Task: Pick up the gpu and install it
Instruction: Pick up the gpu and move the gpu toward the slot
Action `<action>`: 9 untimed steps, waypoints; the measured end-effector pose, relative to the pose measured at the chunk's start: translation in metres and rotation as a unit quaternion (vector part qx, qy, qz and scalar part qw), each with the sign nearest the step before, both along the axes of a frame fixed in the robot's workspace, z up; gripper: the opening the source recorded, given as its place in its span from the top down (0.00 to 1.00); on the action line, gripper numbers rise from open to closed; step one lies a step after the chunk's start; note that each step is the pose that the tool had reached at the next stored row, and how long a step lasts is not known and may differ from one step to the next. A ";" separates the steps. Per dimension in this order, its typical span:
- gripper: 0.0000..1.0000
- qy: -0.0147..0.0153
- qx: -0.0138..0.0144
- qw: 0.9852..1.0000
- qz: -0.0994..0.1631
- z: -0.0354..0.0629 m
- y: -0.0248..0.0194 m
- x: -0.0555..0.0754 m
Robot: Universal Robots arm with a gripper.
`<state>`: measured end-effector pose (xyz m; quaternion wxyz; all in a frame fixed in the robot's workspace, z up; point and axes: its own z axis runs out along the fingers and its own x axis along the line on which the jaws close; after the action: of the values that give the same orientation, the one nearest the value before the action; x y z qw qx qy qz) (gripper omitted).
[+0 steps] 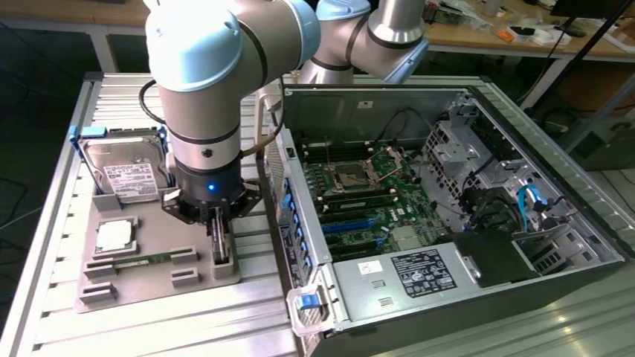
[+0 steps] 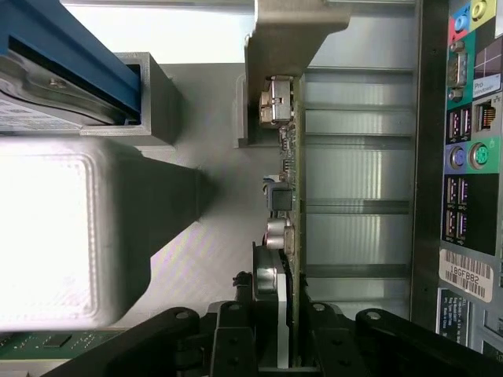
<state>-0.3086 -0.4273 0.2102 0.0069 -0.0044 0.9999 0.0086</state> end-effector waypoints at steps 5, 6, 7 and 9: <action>0.71 0.000 0.000 1.000 0.000 0.0000 0.0001 0.000; 0.71 0.000 0.000 1.000 0.000 0.0003 0.0002 0.000; 0.71 0.000 0.000 1.000 0.000 0.0012 0.0003 0.000; 0.71 0.000 0.000 1.000 0.000 0.0054 0.0003 0.000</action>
<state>-0.3087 -0.4270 0.2156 0.0069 -0.0044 0.9999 0.0085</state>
